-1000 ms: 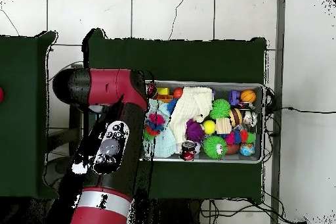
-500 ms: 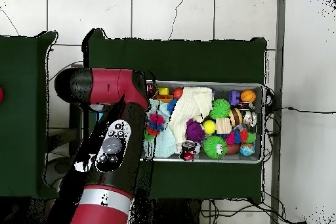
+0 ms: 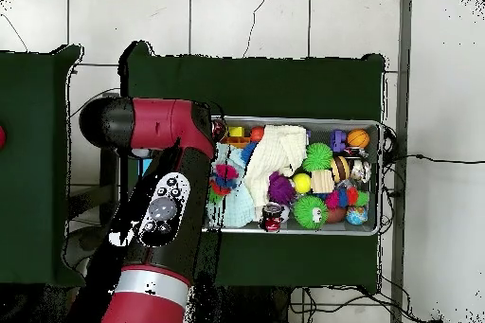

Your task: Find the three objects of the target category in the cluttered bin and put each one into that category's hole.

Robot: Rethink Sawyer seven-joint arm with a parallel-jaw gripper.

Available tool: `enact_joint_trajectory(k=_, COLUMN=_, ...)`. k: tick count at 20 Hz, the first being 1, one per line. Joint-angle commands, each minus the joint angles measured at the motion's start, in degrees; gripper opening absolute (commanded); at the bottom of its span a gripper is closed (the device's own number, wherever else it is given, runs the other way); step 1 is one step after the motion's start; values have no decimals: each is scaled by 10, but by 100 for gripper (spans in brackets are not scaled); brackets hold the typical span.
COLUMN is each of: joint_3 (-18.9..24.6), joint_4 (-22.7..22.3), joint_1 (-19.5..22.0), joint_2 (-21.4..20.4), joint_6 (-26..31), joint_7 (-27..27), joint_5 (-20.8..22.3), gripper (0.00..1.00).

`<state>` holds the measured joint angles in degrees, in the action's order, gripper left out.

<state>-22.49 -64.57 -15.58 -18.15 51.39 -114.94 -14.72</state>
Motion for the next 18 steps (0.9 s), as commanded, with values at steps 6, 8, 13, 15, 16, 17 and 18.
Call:
enact_joint_trajectory(k=6, joint_3=16, joint_4=129, joint_1=13, joint_2=144, joint_6=160, joint_7=-161, joint_5=0, gripper=0)
enact_joint_trajectory(k=8, joint_3=5, joint_4=167, joint_1=14, joint_2=176, joint_6=199, joint_7=-171, joint_5=3, gripper=0)
enact_joint_trajectory(k=13, joint_3=-12, joint_4=223, joint_1=19, joint_2=220, joint_6=249, joint_7=-191, joint_5=-5, gripper=0)
enact_joint_trajectory(k=15, joint_3=-11, joint_4=228, joint_1=20, joint_2=225, joint_6=240, joint_7=-196, joint_5=-11, gripper=0)
enact_joint_trajectory(k=16, joint_3=-10, joint_4=224, joint_1=19, joint_2=223, joint_6=231, joint_7=-198, joint_5=-14, gripper=0)
enact_joint_trajectory(k=17, joint_3=-9, joint_4=221, joint_1=20, joint_2=222, joint_6=224, joint_7=-197, joint_5=-17, gripper=0)
enact_joint_trajectory(k=18, joint_3=-8, joint_4=218, joint_1=19, joint_2=221, joint_6=217, joint_7=-196, joint_5=-18, gripper=0)
